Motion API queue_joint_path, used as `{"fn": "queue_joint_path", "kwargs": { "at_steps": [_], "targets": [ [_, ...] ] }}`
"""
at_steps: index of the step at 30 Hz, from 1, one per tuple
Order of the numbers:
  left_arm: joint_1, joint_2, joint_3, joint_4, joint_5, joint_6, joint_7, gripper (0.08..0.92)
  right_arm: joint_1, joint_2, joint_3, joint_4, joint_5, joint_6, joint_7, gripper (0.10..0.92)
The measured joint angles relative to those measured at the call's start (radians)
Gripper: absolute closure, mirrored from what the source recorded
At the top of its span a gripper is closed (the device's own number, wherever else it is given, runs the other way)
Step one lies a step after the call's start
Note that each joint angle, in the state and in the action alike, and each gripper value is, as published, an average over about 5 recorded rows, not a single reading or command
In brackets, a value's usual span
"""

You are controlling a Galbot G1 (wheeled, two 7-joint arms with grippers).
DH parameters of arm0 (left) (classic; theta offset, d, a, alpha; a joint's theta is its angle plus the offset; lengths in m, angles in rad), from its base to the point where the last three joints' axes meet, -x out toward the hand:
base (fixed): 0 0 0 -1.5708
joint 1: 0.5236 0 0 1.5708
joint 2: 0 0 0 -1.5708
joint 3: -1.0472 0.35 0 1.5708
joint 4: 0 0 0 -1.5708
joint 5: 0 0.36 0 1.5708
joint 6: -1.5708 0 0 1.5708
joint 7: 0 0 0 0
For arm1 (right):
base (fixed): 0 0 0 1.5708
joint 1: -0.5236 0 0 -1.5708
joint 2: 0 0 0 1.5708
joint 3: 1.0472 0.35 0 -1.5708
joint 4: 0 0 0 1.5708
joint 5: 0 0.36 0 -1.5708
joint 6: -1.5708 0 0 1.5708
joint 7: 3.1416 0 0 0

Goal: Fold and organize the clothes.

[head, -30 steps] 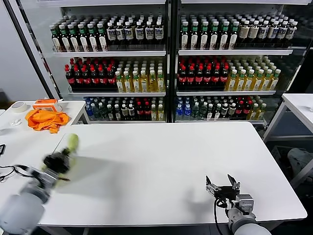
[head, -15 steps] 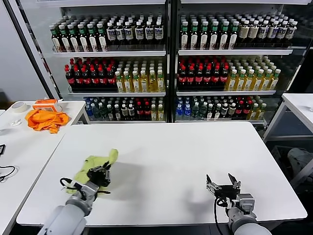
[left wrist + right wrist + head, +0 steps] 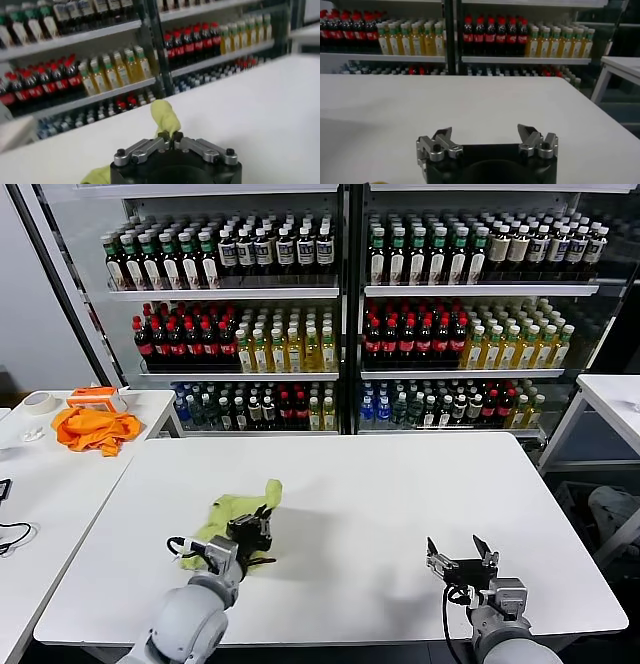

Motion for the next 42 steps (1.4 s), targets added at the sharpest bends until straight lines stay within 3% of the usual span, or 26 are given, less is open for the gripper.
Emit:
{"fn": "queue_joint_path", "kwargs": {
  "at_steps": [5, 12, 28, 42],
  "targets": [
    [-0.049, -0.062, 0.018, 0.030, -0.157, 0.000, -0.069, 0.859, 0.003, -0.002, 0.001, 0.007, 0.001, -0.005, 0.001, 0.203],
    [-0.099, -0.089, 0.004, 0.032, -0.315, -0.020, -0.109, 0.662, 0.017, 0.006, -0.012, 0.005, -0.002, -0.010, 0.002, 0.203],
    [0.001, 0.092, -0.217, -0.034, -0.146, -0.164, 0.050, 0.210, 0.180, 0.066, -0.176, -0.095, -0.004, 0.015, -0.043, 0.203],
    [0.099, 0.124, -0.311, -0.070, -0.046, -0.224, 0.116, 0.177, 0.421, 0.147, -0.428, -0.273, 0.136, -0.025, 0.053, 0.203]
  ]
}}
